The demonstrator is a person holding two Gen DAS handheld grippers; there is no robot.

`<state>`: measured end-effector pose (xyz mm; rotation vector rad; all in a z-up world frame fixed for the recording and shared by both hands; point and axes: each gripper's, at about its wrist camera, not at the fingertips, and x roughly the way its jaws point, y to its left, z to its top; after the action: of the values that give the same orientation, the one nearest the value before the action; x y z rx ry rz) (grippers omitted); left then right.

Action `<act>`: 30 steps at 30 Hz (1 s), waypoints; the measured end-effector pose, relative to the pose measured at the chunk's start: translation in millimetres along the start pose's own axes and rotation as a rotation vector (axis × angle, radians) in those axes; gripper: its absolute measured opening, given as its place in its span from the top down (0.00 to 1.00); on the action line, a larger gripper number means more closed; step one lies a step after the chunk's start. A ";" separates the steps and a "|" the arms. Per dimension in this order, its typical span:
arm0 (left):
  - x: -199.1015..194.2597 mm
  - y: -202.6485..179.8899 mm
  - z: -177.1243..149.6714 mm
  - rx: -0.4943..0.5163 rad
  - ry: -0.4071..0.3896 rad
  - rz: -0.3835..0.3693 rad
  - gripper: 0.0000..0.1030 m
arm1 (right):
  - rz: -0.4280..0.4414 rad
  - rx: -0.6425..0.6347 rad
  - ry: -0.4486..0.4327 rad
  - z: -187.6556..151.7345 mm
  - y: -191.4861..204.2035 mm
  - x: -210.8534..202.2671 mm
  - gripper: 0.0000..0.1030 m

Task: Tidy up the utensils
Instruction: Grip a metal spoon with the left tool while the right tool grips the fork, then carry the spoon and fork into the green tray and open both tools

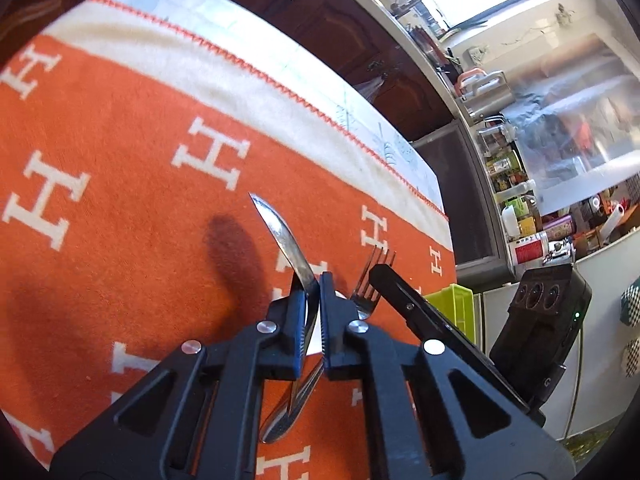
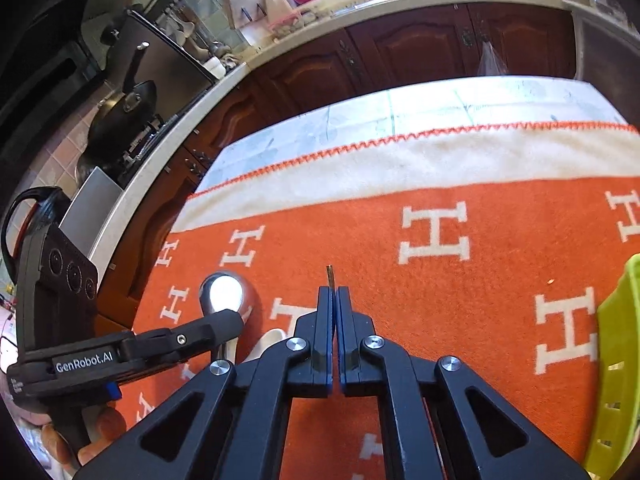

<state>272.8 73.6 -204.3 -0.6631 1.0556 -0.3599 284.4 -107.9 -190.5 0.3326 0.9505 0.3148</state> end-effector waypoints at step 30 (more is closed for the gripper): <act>-52.8 -249.0 -168.7 0.535 0.209 -0.063 0.96 | -0.348 -0.229 -0.231 -85.6 -60.6 -349.6 0.99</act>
<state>108.0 -139.1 -59.9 -0.1804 1.0754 -0.7468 30.2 -291.9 -4.1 -0.0094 0.7204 0.0617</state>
